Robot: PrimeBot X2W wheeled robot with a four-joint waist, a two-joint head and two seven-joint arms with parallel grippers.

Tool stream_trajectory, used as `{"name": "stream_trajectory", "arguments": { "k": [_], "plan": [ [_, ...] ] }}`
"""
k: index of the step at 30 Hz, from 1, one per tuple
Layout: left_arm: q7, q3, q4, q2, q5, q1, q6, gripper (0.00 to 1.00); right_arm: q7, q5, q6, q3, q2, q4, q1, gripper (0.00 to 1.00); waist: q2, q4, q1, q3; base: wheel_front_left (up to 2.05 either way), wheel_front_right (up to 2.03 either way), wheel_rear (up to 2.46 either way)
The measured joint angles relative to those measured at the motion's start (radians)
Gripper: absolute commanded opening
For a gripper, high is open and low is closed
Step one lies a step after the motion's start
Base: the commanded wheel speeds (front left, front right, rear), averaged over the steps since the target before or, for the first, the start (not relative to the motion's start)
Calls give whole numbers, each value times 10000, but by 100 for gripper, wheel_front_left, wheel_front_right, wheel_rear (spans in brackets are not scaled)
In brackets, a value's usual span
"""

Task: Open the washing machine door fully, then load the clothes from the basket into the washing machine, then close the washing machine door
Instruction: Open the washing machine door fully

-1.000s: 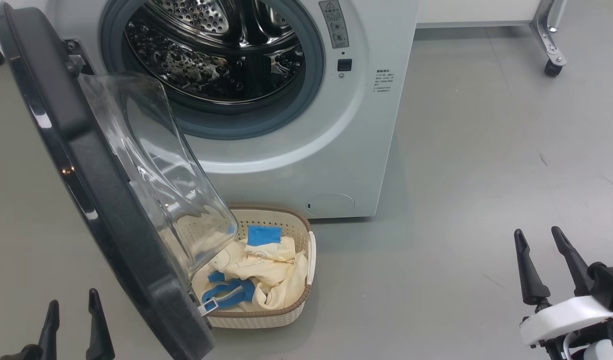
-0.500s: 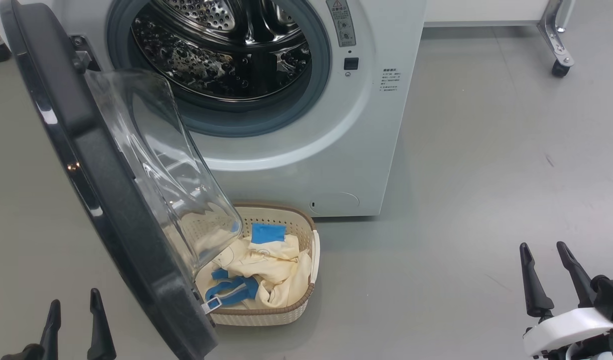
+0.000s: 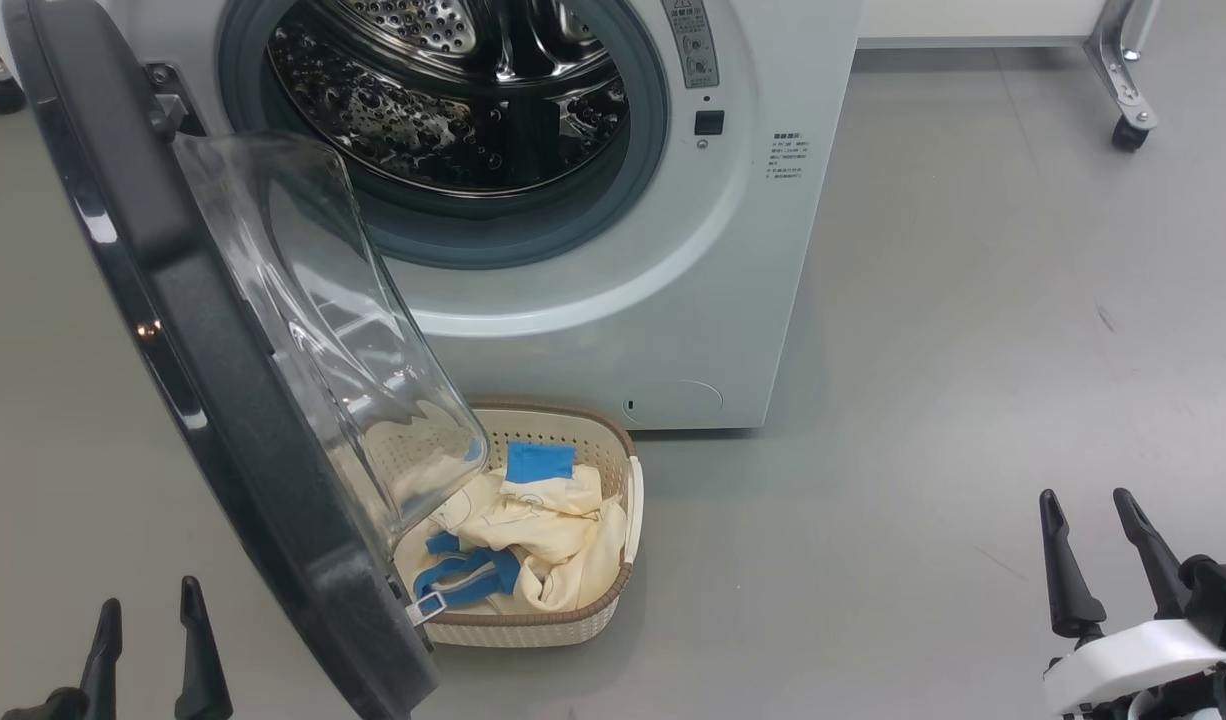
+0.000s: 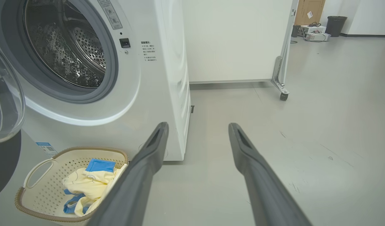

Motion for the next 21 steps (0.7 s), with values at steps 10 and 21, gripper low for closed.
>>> {"name": "stream_trajectory", "arguments": {
  "k": [10, 21],
  "plan": [
    [0, 0, 4, 0, 4, 0, 0, 94, 0, -213, 79, -176, 150, 31, -1, 100, 0, 25, 0, -24, 0, 0, 0],
    [0, 10, 50, 0, -8, -2, 0, 0, 0, -337, 161, -355, 280, 36, -1, 100, 0, 93, 0, -11, 0, 0, 0]
  ]
}}
